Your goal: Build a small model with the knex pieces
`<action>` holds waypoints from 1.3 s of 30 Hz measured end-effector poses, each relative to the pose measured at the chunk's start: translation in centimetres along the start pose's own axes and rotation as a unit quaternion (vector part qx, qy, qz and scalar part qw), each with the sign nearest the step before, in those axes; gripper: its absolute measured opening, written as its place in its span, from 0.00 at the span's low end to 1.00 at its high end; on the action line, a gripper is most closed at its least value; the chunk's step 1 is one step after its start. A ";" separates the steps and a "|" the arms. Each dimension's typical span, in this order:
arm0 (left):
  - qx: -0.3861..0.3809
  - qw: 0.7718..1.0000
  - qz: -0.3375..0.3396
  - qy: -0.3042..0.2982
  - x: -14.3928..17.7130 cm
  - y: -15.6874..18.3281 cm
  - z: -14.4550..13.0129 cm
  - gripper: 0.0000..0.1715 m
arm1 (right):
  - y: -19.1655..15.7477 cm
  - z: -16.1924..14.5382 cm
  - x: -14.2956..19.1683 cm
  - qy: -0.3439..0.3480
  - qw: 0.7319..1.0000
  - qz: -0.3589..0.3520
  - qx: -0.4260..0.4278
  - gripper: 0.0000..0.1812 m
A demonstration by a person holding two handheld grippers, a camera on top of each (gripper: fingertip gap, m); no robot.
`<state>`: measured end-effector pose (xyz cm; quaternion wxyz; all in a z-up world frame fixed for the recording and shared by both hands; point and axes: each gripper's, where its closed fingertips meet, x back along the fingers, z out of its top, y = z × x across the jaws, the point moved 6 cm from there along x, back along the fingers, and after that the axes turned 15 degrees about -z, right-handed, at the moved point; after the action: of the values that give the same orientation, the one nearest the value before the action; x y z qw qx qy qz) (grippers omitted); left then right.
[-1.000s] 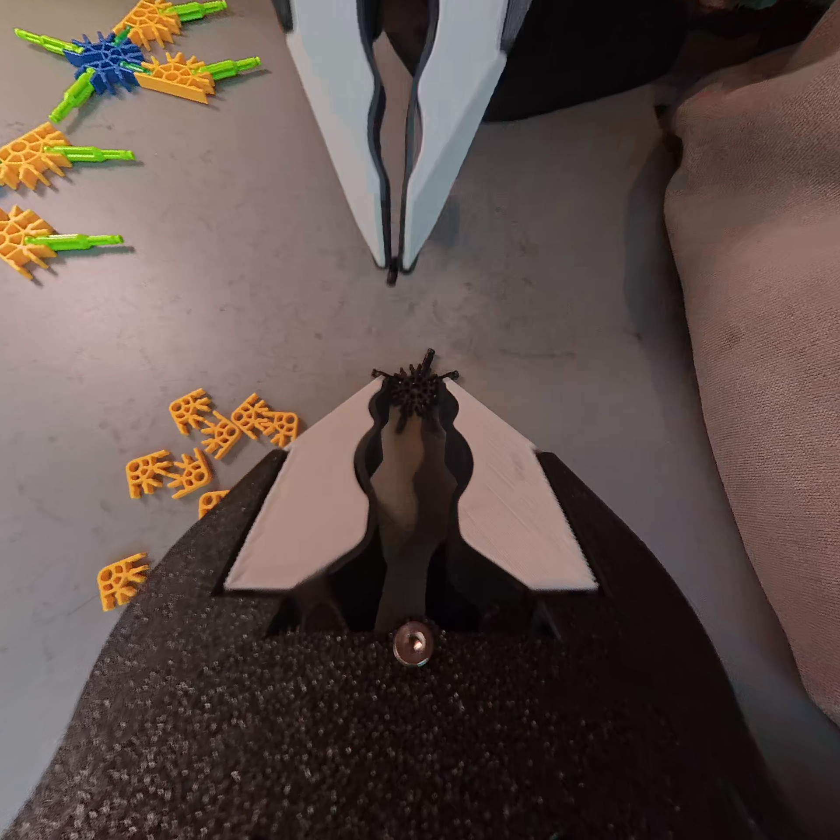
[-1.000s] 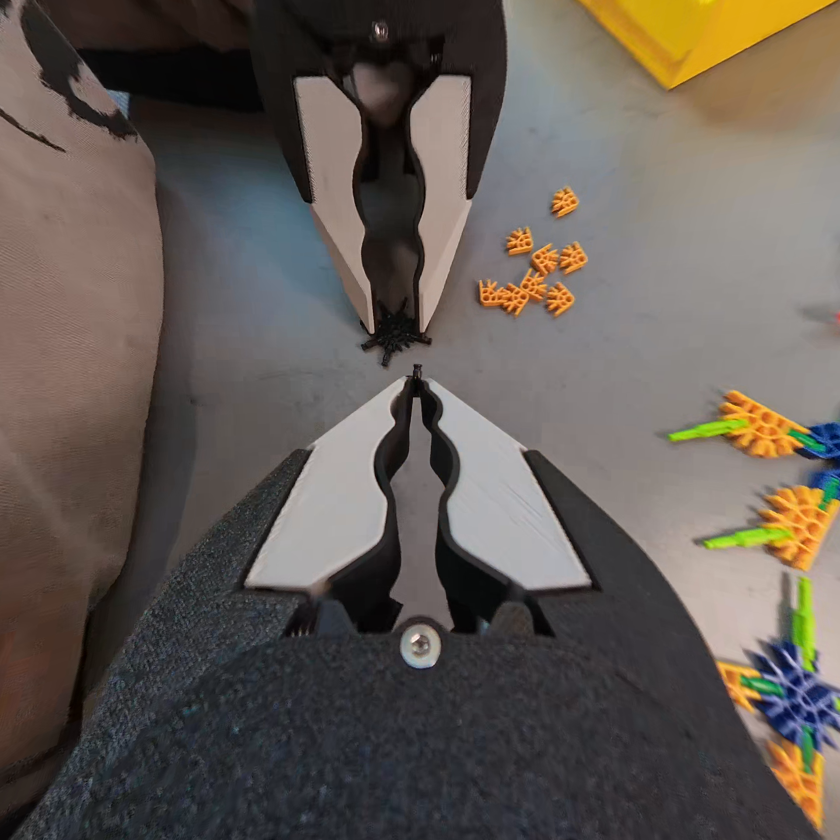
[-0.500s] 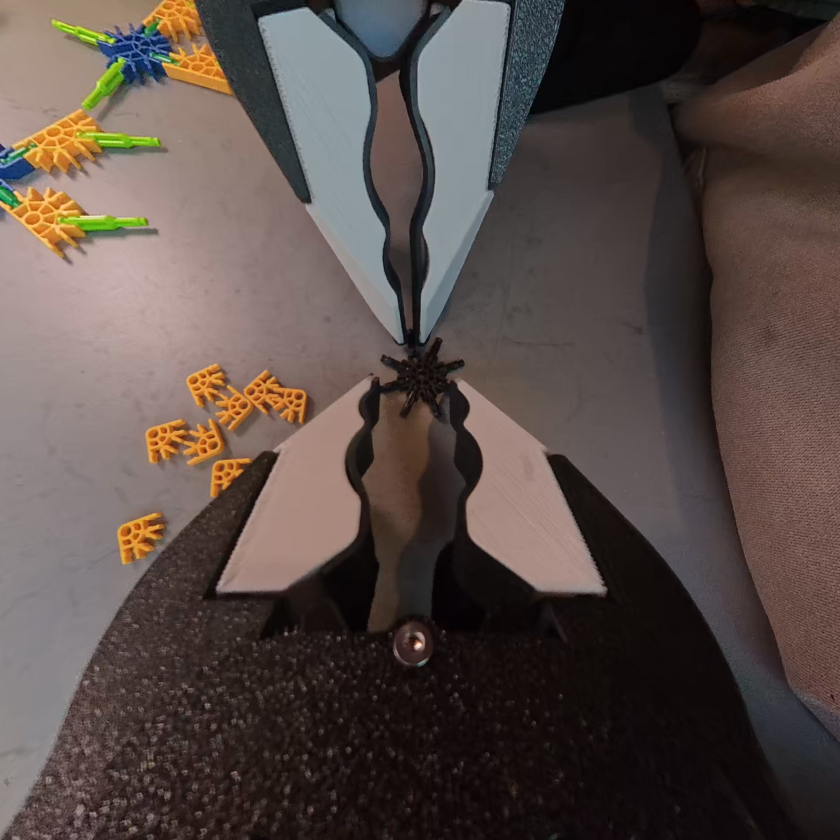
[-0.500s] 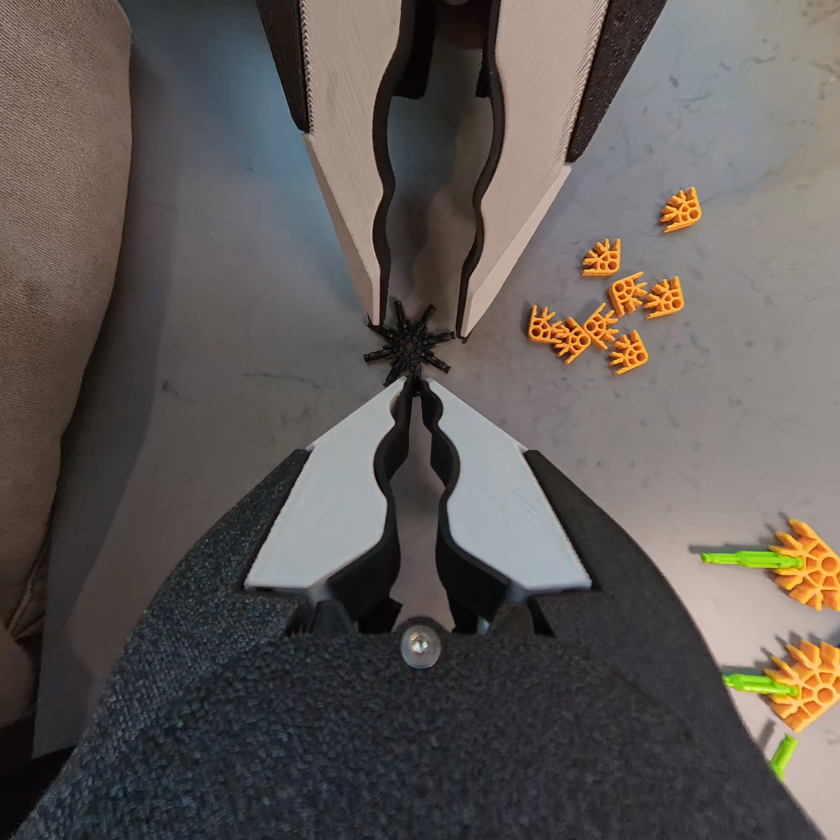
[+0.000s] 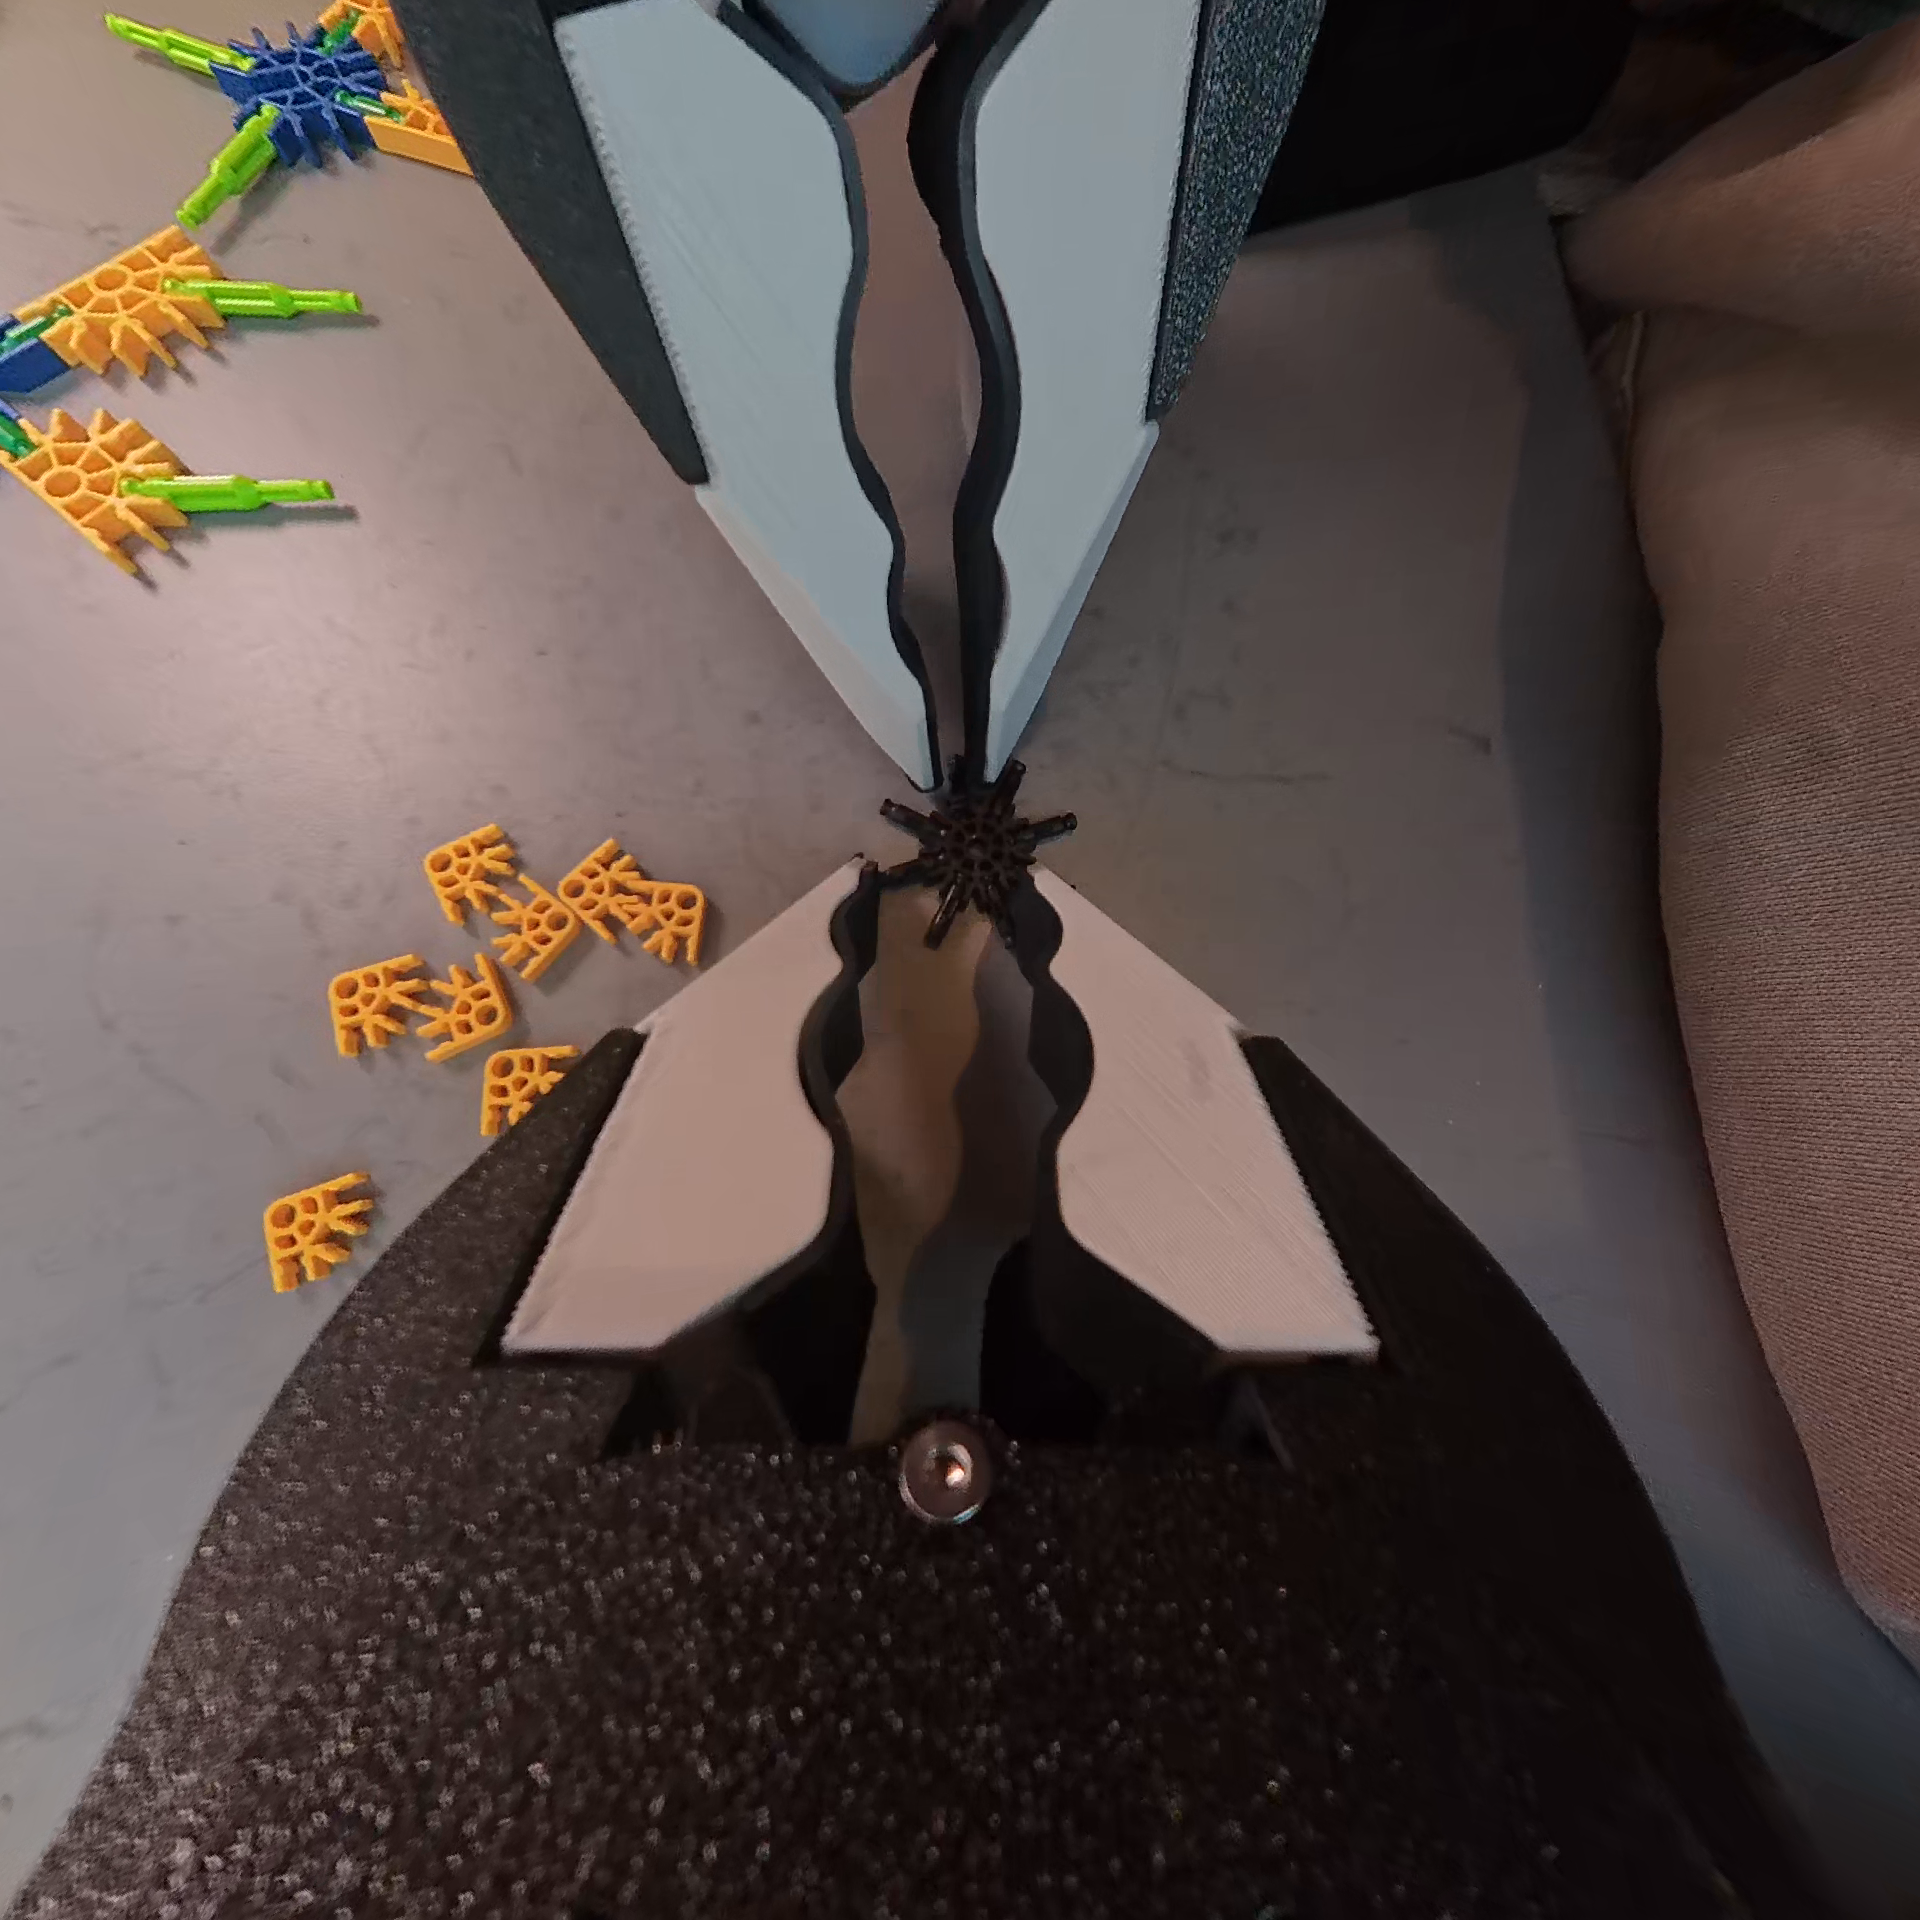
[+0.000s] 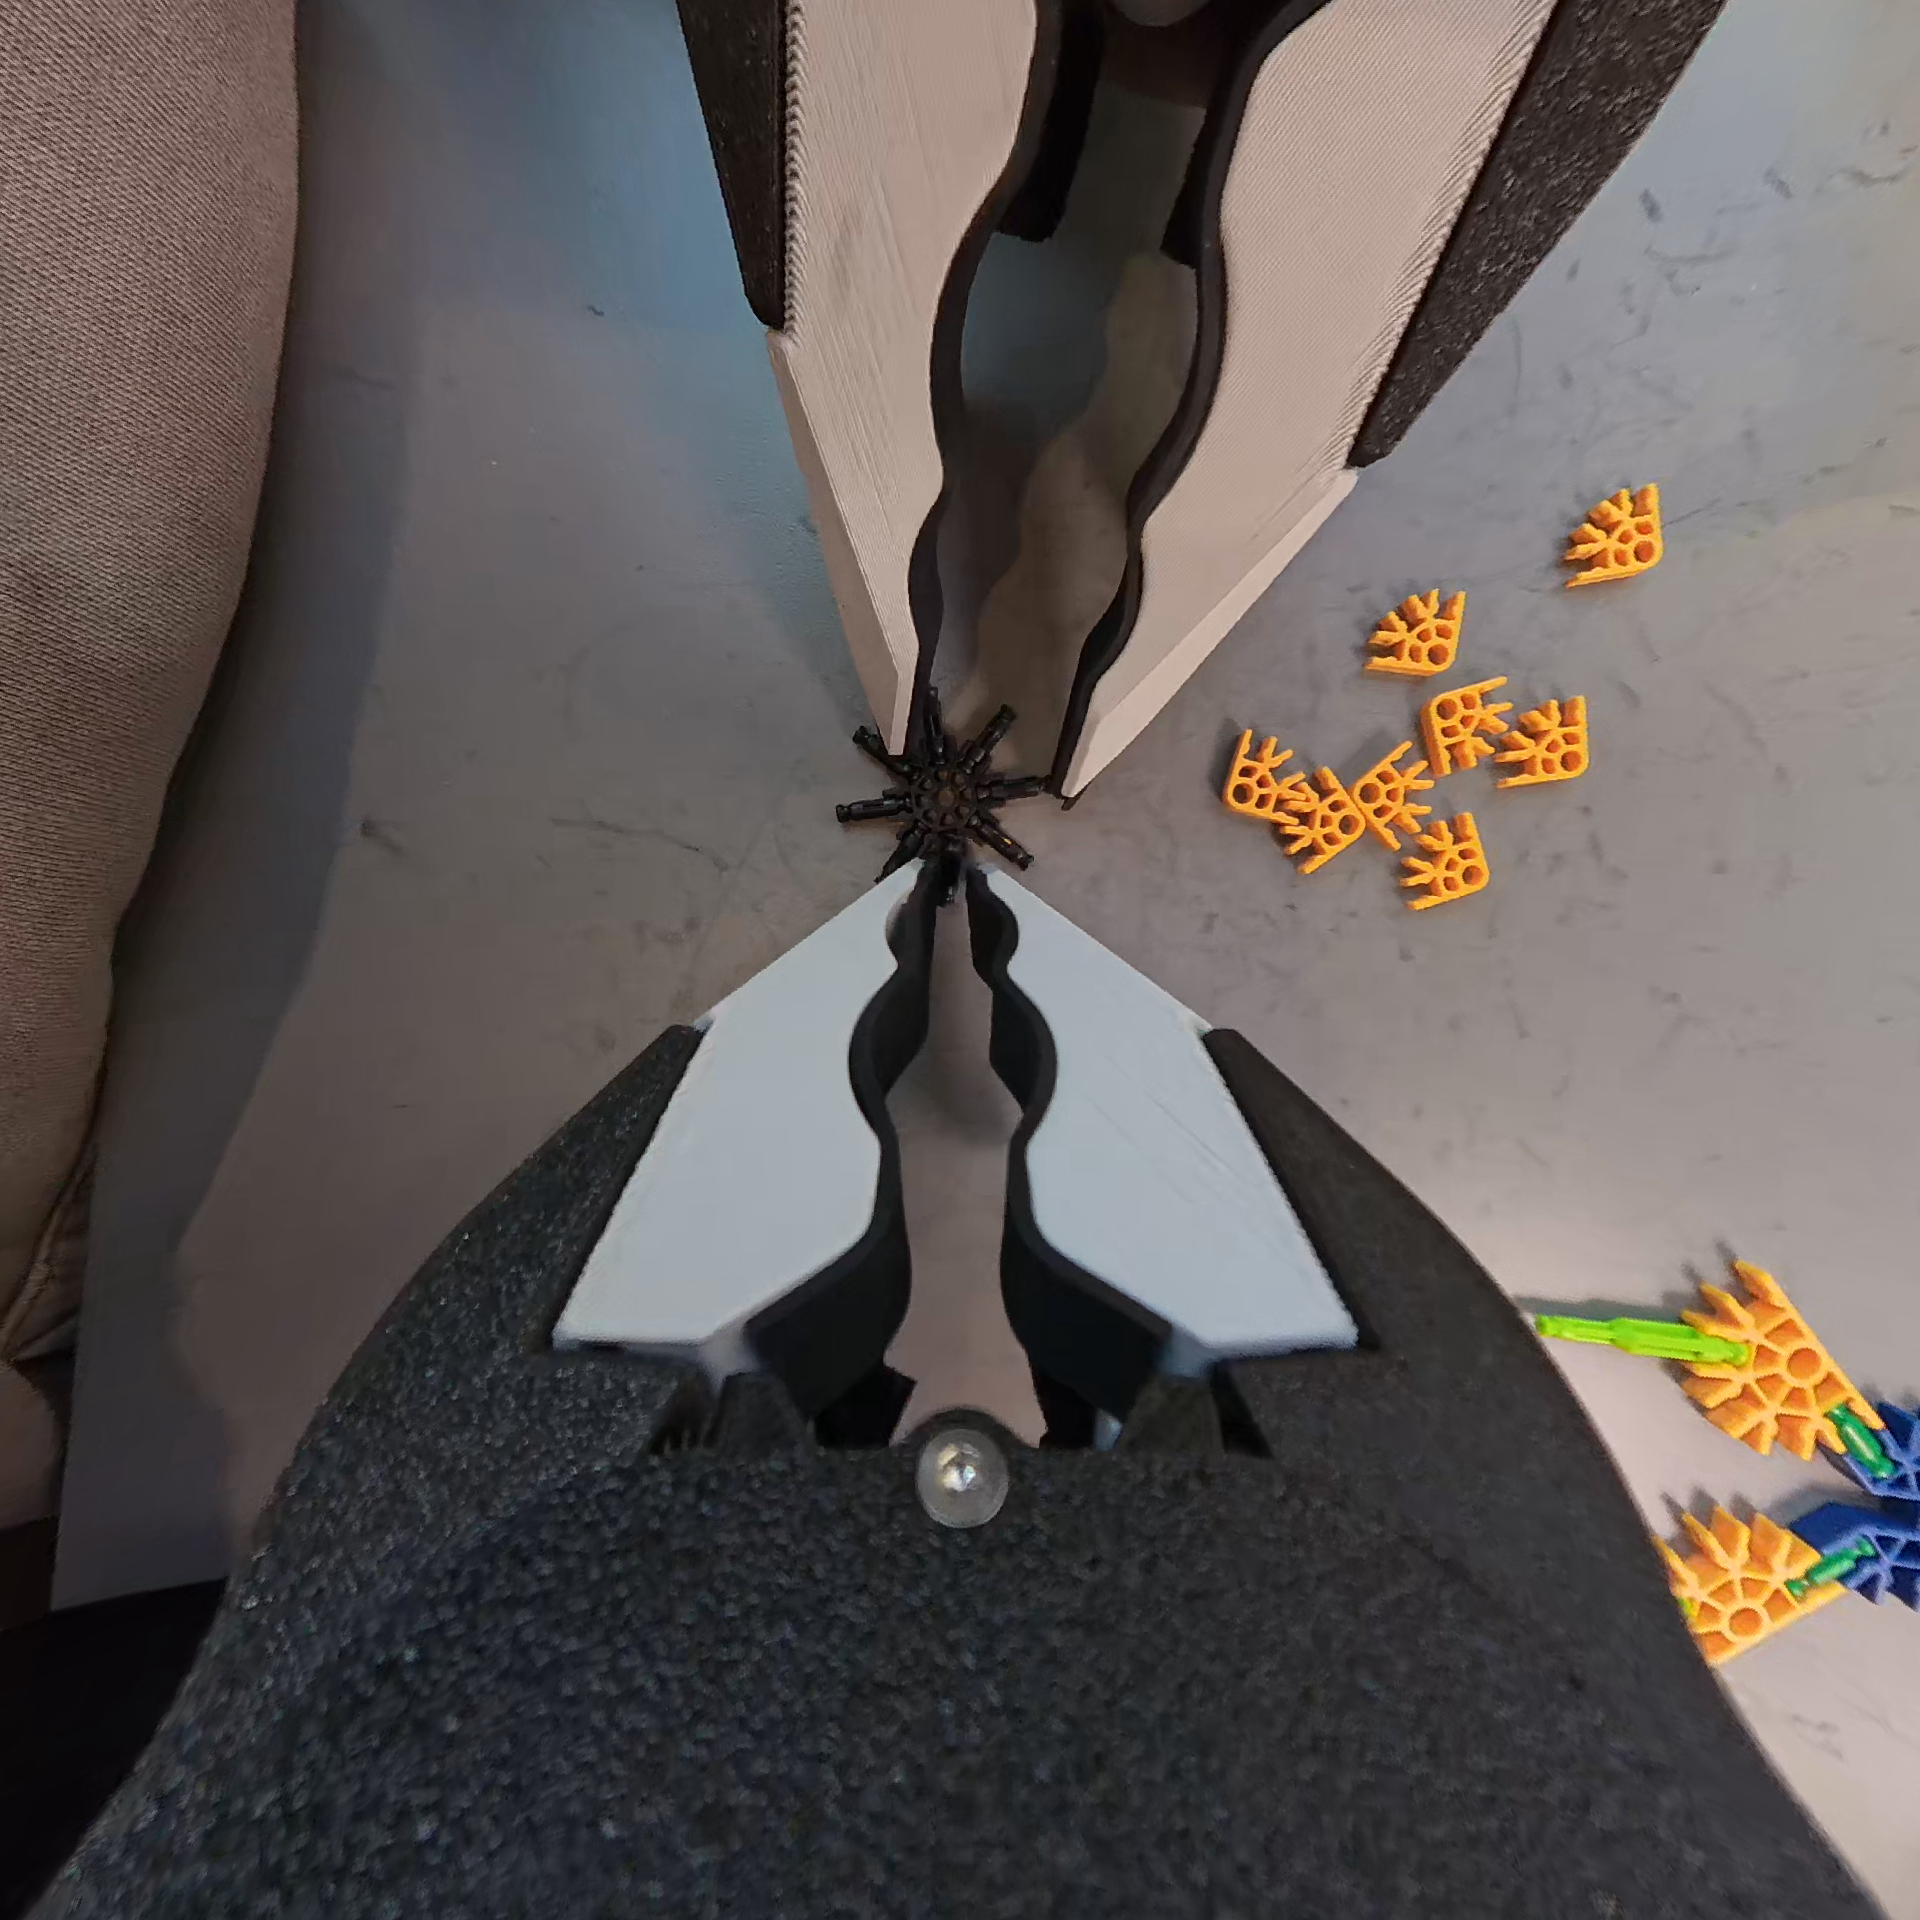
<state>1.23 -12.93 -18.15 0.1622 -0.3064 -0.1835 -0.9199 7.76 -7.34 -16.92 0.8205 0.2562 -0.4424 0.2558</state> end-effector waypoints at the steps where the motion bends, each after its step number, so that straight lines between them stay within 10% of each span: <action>1: -0.001 1.000 0.000 0.000 0.0 0.0 0.0 0.15 | 0.1 0.0 0.1 0.002 1.000 0.003 -0.003 0.02; 26: 0.011 1.000 -0.010 0.003 0.0 -0.1 -0.2 0.15 | -0.2 1.1 -0.2 -0.044 0.996 -0.025 0.075 0.00; 39: 0.026 1.000 -0.006 -0.003 0.0 0.2 -0.1 0.17 | -2.4 1.2 -0.3 -0.031 0.959 -0.215 0.184 0.00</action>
<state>1.28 -13.14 -18.20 0.1640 -0.3037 -0.2093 -0.9149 8.46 -9.99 -17.08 0.7807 0.4996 -0.3475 0.1420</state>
